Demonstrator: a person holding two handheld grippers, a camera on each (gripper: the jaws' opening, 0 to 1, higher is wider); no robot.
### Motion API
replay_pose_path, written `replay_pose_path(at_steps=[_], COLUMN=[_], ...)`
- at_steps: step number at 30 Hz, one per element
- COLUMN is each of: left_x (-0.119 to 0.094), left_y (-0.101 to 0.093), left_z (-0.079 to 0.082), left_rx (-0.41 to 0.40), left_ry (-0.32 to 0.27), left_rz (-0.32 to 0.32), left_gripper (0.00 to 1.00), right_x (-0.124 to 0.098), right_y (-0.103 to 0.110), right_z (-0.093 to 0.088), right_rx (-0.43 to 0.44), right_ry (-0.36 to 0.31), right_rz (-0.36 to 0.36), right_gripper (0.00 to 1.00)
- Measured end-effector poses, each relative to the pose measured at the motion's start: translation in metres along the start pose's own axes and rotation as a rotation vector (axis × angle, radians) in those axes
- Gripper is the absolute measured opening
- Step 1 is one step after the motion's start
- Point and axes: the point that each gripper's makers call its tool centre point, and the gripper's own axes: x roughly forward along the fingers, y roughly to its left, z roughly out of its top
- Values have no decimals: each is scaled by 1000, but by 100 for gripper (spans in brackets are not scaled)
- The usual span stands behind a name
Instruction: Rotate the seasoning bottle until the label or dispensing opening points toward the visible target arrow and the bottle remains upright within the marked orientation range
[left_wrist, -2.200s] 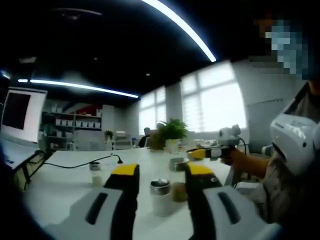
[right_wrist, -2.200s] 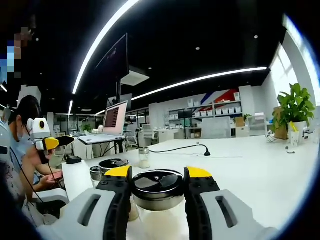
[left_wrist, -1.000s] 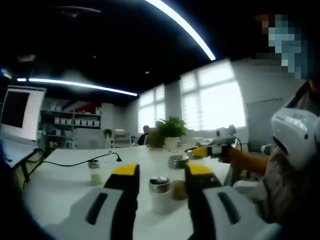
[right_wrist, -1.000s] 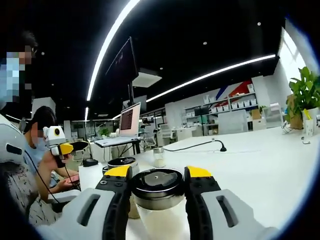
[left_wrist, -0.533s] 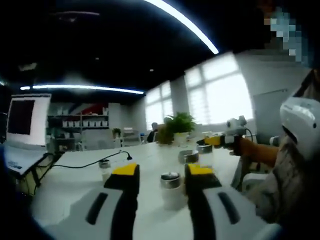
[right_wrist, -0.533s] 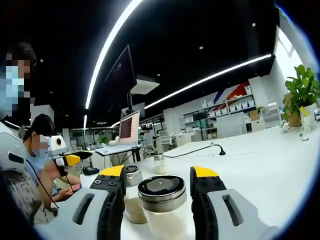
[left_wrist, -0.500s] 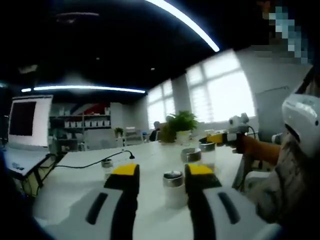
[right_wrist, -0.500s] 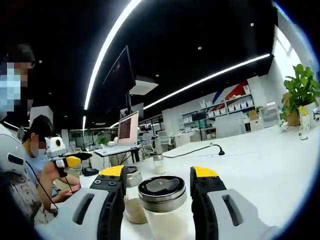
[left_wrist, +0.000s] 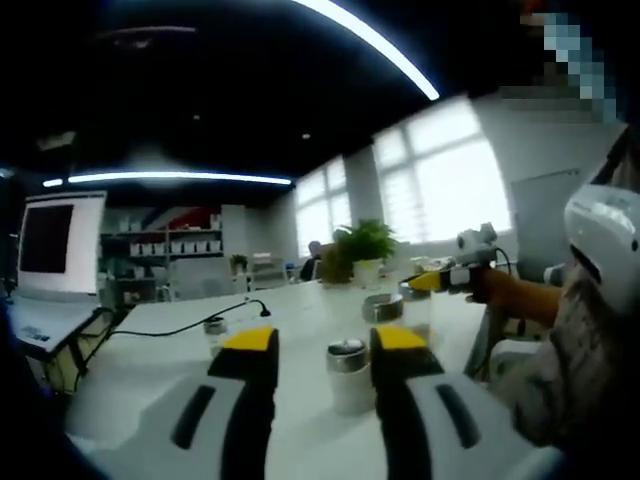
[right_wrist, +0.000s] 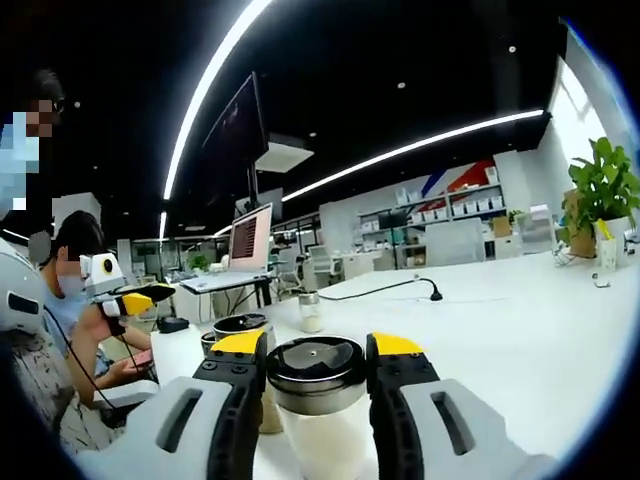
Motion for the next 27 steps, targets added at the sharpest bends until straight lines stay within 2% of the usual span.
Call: replay_pose_path(at_steps=[4, 6, 10, 15, 27], left_x=[0, -1, -1, -1, 2], left_y=[-2, -2, -5, -10, -17], left_z=[2, 3, 7, 11, 8], left_rx=[-16, -31, -47, -58, -68], left_ry=[-16, -29, -42, -60, -51], left_rz=[-18, -29, -44, -62, -83], left_gripper=[38, 38, 38, 38, 38], right_x=[1, 1, 1, 2, -3], right_y=[3, 2, 4, 6, 13], right_z=[-1, -1, -2, -3, -4], right_rx=[-7, 44, -5, 1, 42], right_ry=[18, 5, 38, 75, 87], right_rz=[87, 131, 165, 251, 446], right_gripper=[39, 39, 38, 38, 39])
